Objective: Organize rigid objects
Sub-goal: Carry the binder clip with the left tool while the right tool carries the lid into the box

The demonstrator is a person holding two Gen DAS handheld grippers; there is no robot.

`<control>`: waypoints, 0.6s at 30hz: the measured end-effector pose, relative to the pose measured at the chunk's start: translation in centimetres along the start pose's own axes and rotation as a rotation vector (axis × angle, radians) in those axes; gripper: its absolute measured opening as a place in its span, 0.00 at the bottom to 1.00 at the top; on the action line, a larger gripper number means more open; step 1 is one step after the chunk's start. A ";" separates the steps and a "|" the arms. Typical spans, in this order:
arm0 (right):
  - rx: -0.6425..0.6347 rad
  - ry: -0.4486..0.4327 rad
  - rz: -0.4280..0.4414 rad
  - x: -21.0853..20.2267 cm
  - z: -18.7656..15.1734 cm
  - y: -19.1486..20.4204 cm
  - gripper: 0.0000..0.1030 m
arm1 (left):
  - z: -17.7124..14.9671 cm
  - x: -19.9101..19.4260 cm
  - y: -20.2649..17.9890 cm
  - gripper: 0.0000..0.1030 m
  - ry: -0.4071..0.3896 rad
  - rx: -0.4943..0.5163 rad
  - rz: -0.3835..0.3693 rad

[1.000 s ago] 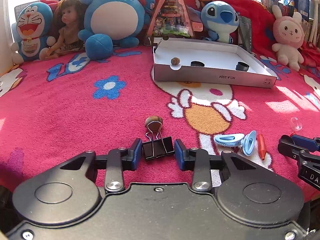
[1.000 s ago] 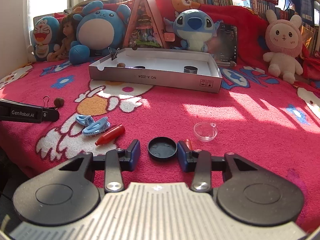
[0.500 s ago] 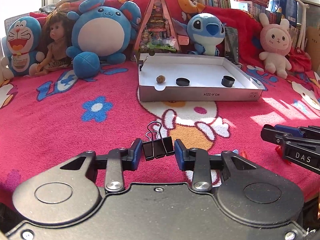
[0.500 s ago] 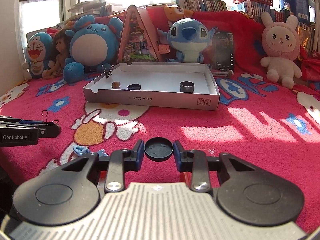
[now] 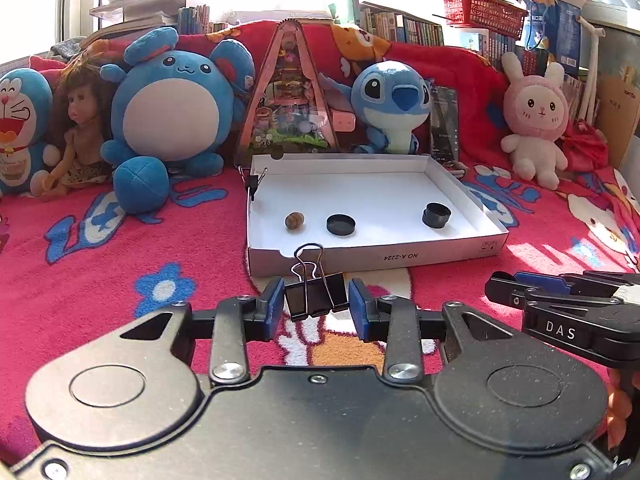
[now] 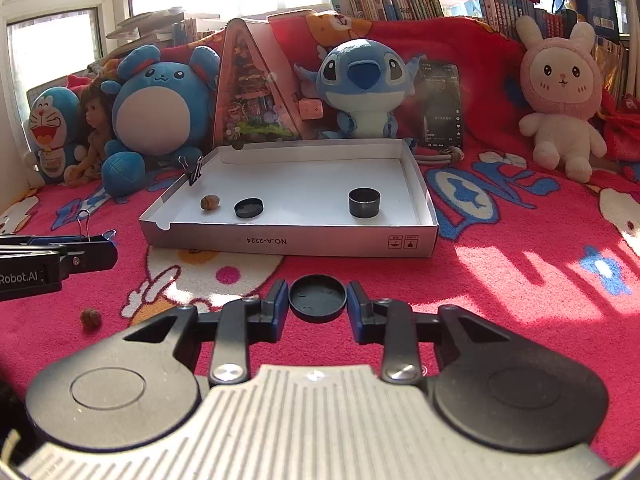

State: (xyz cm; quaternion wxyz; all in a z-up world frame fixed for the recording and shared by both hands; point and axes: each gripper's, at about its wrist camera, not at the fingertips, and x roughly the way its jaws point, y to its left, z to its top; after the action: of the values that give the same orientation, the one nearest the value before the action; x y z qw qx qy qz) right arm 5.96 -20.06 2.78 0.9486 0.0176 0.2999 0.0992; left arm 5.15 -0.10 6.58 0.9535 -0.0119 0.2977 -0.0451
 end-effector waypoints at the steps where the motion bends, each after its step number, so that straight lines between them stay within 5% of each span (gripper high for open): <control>1: 0.000 0.000 0.000 0.2 0.3 -0.1 0.35 | 0.5 0.3 0.0 0.32 -0.003 0.000 0.001; 18: 0.052 0.020 -0.011 4.0 5.0 -2.2 0.35 | 5.6 5.8 -0.1 0.32 0.036 -0.041 -0.043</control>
State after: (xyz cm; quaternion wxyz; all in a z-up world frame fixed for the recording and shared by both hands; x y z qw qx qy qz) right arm 12.44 -21.28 4.37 0.9453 0.0396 0.3121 0.0863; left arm 13.13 -0.76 7.91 0.9463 -0.0371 0.3156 -0.0596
